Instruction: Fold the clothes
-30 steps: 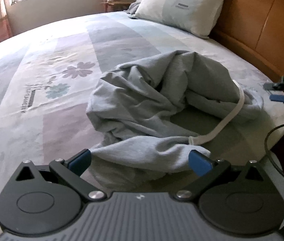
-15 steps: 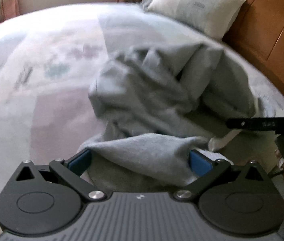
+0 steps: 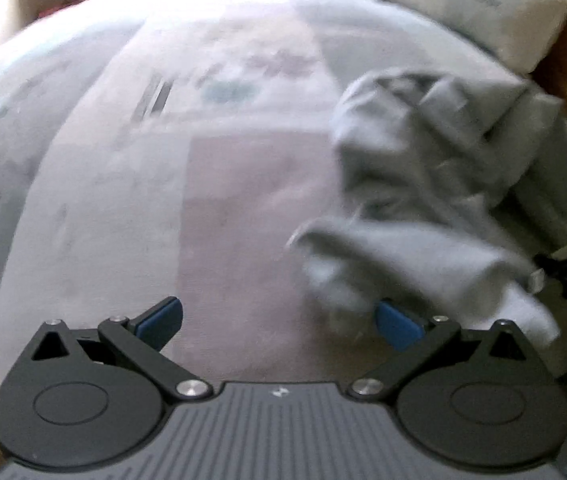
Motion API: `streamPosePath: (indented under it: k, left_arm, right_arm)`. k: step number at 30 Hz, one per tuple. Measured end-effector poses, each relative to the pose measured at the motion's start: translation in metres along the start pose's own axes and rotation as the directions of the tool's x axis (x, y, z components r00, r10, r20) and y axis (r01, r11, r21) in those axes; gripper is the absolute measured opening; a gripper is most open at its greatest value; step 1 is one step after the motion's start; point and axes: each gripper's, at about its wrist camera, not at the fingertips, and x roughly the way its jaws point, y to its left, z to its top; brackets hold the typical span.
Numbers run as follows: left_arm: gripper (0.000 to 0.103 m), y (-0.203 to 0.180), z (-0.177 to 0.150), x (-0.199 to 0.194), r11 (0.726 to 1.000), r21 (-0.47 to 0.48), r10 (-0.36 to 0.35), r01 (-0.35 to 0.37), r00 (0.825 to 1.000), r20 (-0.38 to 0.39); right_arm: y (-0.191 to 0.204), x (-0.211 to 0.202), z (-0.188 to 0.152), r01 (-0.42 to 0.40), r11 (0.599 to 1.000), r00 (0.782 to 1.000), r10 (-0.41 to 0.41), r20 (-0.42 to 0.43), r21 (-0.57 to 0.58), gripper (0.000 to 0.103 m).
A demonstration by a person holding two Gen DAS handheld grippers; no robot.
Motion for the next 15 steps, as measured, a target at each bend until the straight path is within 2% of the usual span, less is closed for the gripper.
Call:
streamPosePath:
  k: [4,8,9,11,15]
  left_arm:
    - [0.102,-0.031,0.010,-0.027,0.988,0.127,-0.096,0.085,0.992,0.085]
    - [0.102,-0.072,0.016,-0.025,0.943,0.270,-0.214,0.193,0.975,0.052]
    - [0.102,-0.084,0.013,-0.023,0.928,0.313,-0.221,0.200,0.975,0.034]
    - [0.102,-0.113,0.005,-0.016,0.871,0.454,-0.216,0.188,0.976,0.011]
    - [0.102,-0.137,-0.011,-0.004,0.777,0.623,-0.115,0.096,0.993,-0.010]
  right_arm:
    - [0.002,-0.004,0.004,-0.002,1.000,0.999,0.001,-0.041,-0.024,0.103]
    - [0.006,-0.007,-0.001,0.011,0.996,0.999,-0.016,-0.052,-0.089,0.103]
    - [0.006,-0.009,-0.003,0.012,0.995,0.998,-0.017,-0.053,-0.095,0.103]
    - [0.005,-0.011,-0.007,0.013,0.994,0.999,-0.019,-0.050,-0.109,0.103]
    - [0.004,-0.014,-0.009,0.010,0.993,0.999,-0.015,-0.041,-0.114,0.103]
